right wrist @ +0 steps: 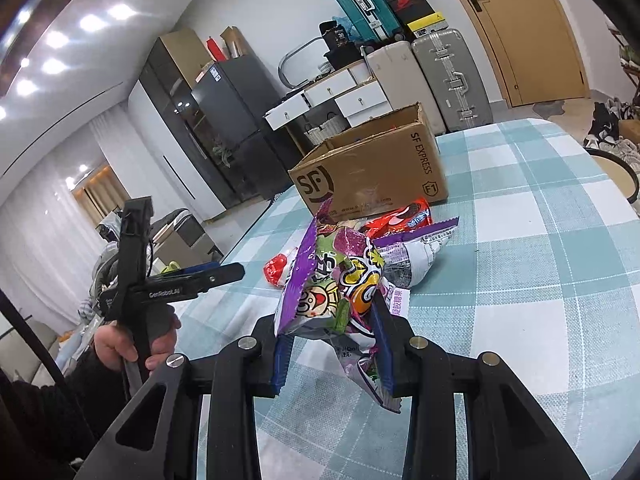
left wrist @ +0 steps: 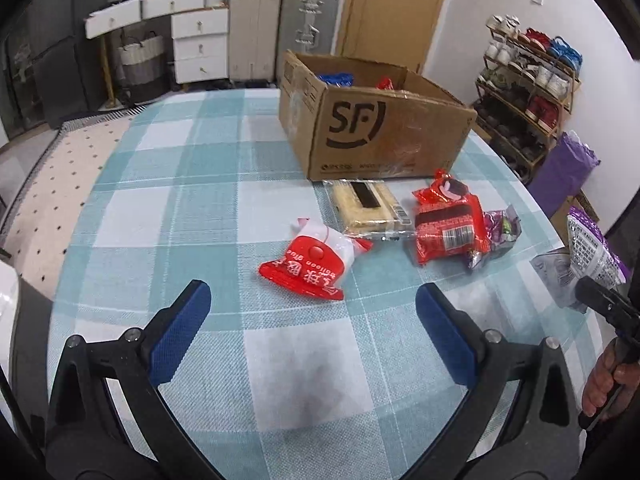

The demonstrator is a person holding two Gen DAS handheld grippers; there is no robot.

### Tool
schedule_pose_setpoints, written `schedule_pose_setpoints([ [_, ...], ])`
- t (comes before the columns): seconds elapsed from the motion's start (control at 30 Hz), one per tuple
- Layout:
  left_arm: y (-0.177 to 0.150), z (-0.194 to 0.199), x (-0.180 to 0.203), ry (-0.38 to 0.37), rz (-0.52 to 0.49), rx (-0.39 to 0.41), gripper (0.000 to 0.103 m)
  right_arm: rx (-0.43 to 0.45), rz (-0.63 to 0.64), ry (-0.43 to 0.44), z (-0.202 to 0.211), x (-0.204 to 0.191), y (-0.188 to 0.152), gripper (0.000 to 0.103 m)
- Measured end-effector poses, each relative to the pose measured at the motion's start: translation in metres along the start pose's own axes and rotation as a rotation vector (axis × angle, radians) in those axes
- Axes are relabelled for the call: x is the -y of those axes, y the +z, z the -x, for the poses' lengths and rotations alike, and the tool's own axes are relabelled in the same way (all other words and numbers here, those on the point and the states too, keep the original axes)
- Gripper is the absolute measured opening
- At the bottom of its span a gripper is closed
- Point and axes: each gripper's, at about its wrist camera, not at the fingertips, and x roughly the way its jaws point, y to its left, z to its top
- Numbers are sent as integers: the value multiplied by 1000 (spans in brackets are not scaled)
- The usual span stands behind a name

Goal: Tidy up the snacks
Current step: 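Grasp the red-and-white balloon glue pack with the left gripper while the right holds the candy bags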

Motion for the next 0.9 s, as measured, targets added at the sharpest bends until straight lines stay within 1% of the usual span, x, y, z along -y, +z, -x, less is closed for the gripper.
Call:
schedule_pose_setpoints([
  [0.2, 14, -38, -14, 1, 1, -86, 102, -1, 39, 7, -2, -4, 4, 35],
  [0.27, 18, -49, -15, -14, -10, -114, 102, -1, 32, 8, -3, -2, 5, 35],
  [0.33, 22, -61, -15, -26, -31, -147, 101, -2, 14, 16, -5, 1, 6, 35],
  [0.43, 27, -76, -10, -22, -78, -174, 100, -7, 11, 4, -8, 4, 7, 35],
  [0.5, 30, -83, -6, -23, -103, -187, 97, -14, 11, 1, -10, 5, 7, 35],
  [0.57, 33, -90, -2, -18, -131, -198, 95, -24, 9, 1, -12, 6, 7, 35],
  [0.63, 35, -93, 3, -6, -163, -193, 85, -26, 4, 0, -13, 7, 7, 35],
  [0.7, 37, -94, 6, -16, -176, -193, 80, -27, -2, 4, -14, 7, 8, 35],
  [0.73, 37, -93, 8, -22, -183, -191, 73, -27, -2, 6, -14, 7, 8, 35],
  [0.77, 37, -93, 9, -22, -190, -191, 69, -29, 0, 5, -14, 6, 8, 35],
  [0.83, 37, -90, 11, -14, -208, -191, 45, -31, 6, 0, -15, 6, 7, 35],
  [0.9, 36, -87, 9, -39, -189, -194, 43, -34, 6, 0, -16, 5, 7, 35],
])
